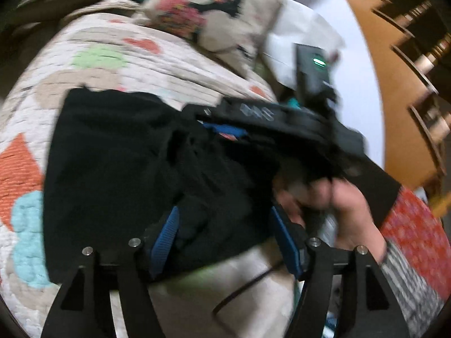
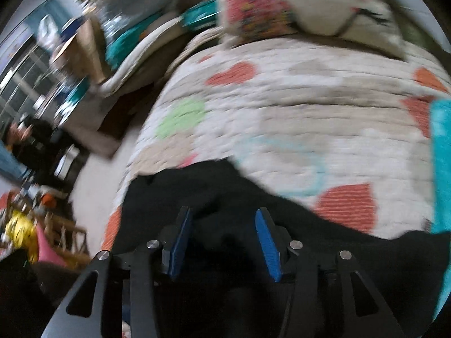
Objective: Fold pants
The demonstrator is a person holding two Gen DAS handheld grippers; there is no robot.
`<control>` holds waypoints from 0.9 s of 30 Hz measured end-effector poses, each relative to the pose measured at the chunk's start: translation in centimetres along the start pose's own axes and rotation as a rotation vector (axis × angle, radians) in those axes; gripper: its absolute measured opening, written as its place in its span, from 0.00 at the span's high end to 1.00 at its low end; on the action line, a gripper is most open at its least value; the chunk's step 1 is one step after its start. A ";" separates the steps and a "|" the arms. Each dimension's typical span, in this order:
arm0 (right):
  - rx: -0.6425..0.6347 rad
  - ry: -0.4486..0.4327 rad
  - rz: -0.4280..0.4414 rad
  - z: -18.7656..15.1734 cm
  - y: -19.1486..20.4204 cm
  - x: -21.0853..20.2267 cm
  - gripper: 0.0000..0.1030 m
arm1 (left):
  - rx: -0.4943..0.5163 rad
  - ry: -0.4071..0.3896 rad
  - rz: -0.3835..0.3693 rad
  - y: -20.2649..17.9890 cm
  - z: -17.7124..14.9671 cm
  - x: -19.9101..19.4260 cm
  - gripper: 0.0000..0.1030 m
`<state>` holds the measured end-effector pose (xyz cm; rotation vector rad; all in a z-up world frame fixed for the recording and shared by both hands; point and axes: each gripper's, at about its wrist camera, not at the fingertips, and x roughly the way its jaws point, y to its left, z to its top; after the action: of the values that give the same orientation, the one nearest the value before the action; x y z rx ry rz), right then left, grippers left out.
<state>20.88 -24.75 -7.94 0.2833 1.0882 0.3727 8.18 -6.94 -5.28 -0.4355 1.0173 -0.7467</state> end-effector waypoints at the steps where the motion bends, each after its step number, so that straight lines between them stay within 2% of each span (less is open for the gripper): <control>1: 0.028 -0.019 -0.026 0.0 -0.9 -0.6 0.50 | 0.020 0.015 -0.018 -0.4 -0.2 -0.2 0.36; 4: 0.112 -0.109 -0.065 0.1 -2.7 -3.5 0.50 | 0.056 0.031 -0.058 -0.5 -0.3 -1.7 0.36; 6: 0.116 -0.145 -0.047 0.3 -2.5 -4.8 0.50 | 0.021 0.002 -0.073 0.6 0.3 -3.2 0.36; 7: 0.111 -0.158 -0.035 0.3 -2.1 -5.4 0.50 | -0.020 -0.035 -0.057 1.7 0.8 -4.2 0.36; 8: 0.098 -0.166 -0.010 0.1 -1.5 -5.9 0.50 | -0.048 -0.055 -0.032 2.5 1.2 -4.7 0.36; 11: 0.045 -0.134 0.052 -0.7 1.1 -5.4 0.50 | -0.187 -0.096 0.152 6.5 2.2 -5.7 0.36; 13: 0.006 -0.089 0.056 -1.4 2.8 -4.2 0.50 | -0.280 -0.099 0.193 8.7 1.9 -5.7 0.37; 15: -0.054 -0.032 0.002 -2.2 4.4 -2.4 0.50 | -0.320 -0.081 0.213 9.7 1.5 -5.2 0.37; 16: -0.089 0.000 -0.046 -2.9 5.0 -1.3 0.53 | -0.315 -0.072 0.233 9.8 1.3 -5.0 0.37; 19: -0.088 0.052 -0.077 -4.4 4.7 -0.2 0.89 | -0.273 -0.041 0.250 9.0 0.7 -4.0 0.36; 22: -0.012 0.048 -0.096 -5.4 2.5 -0.9 0.96 | -0.198 -0.018 0.317 7.8 0.2 -3.0 0.36; 24: 0.055 0.042 -0.148 -5.9 0.2 -1.6 0.97 | -0.176 -0.009 0.351 7.3 0.0 -2.4 0.36; 27: 0.134 0.046 -0.239 -6.3 -2.2 -2.4 0.96 | -0.178 -0.019 0.360 7.4 -0.3 -2.3 0.36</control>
<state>14.58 -27.52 -9.69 0.2609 1.1797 0.0937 9.77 -0.26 -8.78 -0.3965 1.1116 -0.3304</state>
